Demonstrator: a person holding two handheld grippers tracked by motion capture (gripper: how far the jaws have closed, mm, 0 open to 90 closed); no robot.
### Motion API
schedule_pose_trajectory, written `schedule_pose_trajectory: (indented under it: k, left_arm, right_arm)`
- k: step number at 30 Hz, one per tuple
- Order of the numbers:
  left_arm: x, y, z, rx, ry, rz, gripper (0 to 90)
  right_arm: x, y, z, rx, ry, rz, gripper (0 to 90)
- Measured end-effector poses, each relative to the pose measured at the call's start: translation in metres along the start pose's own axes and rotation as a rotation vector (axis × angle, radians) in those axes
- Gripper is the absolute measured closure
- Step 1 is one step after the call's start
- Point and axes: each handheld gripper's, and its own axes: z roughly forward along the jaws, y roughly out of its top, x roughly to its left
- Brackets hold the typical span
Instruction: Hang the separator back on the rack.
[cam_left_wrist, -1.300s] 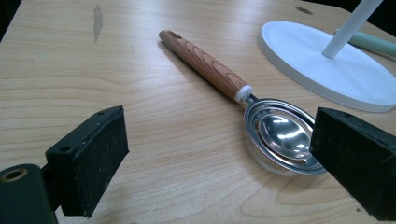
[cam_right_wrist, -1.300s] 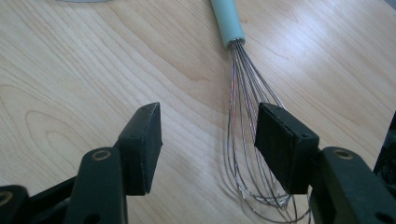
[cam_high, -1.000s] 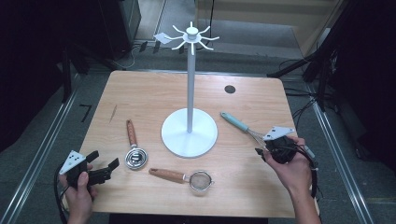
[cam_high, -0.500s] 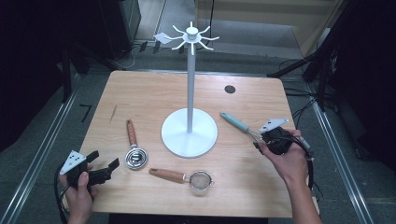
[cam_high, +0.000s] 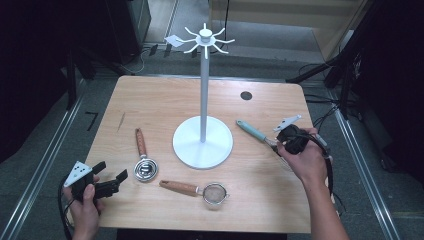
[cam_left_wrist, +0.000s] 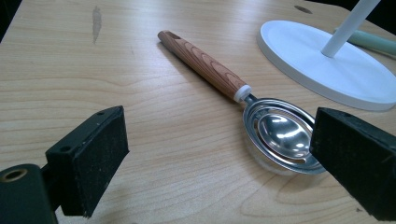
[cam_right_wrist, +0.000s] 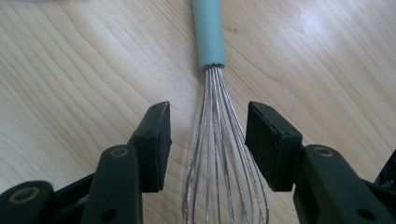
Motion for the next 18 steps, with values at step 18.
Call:
schedule_pose_trajectory:
  k: [18]
  left_arm:
    - [0.0, 0.0, 0.0, 0.001, -0.004, -0.001, 5.0]
  right_arm:
    - [-0.02, 0.028, 0.027, 0.139, 0.052, -0.008, 55.4]
